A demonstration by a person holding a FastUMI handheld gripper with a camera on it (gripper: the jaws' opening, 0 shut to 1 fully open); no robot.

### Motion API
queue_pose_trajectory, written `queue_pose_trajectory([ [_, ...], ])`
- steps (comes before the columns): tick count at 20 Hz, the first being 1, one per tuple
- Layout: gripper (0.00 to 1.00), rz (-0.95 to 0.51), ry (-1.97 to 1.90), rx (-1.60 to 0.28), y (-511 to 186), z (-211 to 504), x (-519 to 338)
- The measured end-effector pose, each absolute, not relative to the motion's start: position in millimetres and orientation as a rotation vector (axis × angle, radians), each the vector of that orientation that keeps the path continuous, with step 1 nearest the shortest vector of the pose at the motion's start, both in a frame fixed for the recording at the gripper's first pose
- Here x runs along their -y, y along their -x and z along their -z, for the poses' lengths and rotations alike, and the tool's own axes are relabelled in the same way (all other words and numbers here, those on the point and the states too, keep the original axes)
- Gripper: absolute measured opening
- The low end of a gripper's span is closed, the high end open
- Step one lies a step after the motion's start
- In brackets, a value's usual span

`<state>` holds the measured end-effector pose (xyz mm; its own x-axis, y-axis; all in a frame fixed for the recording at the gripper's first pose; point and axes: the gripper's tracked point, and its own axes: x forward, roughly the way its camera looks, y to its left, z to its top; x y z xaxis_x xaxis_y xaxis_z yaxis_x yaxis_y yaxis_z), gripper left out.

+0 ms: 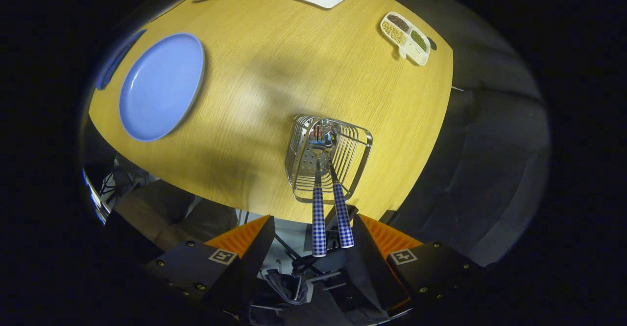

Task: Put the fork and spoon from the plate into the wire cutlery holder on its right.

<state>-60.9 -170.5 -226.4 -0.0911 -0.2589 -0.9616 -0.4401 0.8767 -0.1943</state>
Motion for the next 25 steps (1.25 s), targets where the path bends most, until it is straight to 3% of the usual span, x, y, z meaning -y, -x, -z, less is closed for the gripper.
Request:
queue_pose_trajectory([
  [5, 0.97, -0.130, 0.458, -1.494, 48, 195, 144],
  [14, 0.98, -0.171, 0.162, -0.898, -3, 135, 51],
  [21, 0.97, -0.164, 0.077, -0.665, -6, 115, 19],
  [25, 0.97, -0.144, -0.001, -0.365, -21, 70, -3],
])
